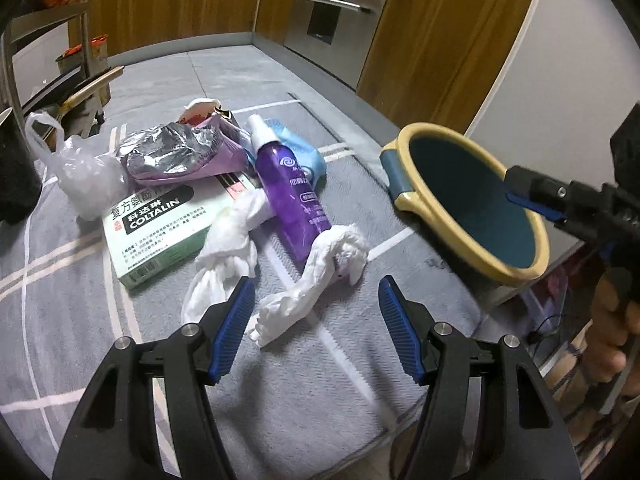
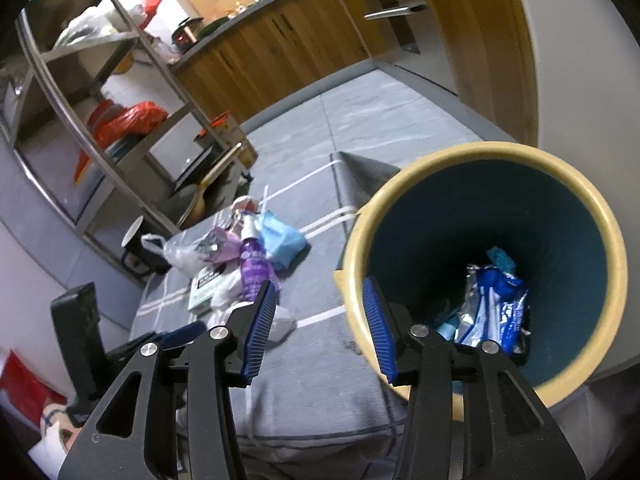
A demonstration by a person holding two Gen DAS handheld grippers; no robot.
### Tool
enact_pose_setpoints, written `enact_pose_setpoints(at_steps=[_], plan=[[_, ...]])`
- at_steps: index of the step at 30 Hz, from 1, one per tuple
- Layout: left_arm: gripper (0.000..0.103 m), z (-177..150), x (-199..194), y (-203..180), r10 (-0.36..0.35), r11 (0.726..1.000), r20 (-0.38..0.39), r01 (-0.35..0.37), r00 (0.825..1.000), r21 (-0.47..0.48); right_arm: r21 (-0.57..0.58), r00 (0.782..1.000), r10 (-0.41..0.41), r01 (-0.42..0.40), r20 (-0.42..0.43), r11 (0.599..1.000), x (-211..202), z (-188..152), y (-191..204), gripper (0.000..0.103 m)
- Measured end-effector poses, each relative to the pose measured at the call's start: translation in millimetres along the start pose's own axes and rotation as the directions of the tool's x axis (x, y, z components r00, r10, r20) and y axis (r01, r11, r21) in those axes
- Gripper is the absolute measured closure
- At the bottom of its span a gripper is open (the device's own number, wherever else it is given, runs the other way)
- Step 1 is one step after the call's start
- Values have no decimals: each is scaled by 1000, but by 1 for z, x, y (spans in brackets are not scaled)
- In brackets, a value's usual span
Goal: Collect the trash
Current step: 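Grasp the white tissue with the left tool while the right tool grasps the purple spray bottle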
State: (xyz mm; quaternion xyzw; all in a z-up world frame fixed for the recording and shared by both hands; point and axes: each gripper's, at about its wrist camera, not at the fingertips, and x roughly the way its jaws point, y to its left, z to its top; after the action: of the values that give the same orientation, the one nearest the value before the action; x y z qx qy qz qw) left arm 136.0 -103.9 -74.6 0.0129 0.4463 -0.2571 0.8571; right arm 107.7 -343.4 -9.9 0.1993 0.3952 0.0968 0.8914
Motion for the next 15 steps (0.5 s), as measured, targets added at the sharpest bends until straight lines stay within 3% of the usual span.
enact_pose_setpoints(at_steps=[2, 5, 7, 10, 15], plan=[[44, -1, 3, -1, 2, 1000, -6, -1, 1000, 17, -9, 1000, 4, -5, -10, 1000, 4, -2, 4, 53], [68, -1, 6, -4, 3, 999, -17, -3, 1000, 46, -22, 999, 9, -10, -30, 1000, 12, -3, 10, 53], [89, -2, 8, -6, 15, 998, -31, -13, 999, 69, -30, 999, 12, -13, -43, 999, 18, -3, 14, 52], [97, -4, 3, -3, 10, 998, -25, -8, 1000, 68, -36, 998, 20, -22, -57, 999, 26, -3, 19, 52], [99, -7, -16, 10, -27, 999, 4, 27, 1000, 31, -56, 996, 38, -43, -83, 997, 42, -2, 32, 52]])
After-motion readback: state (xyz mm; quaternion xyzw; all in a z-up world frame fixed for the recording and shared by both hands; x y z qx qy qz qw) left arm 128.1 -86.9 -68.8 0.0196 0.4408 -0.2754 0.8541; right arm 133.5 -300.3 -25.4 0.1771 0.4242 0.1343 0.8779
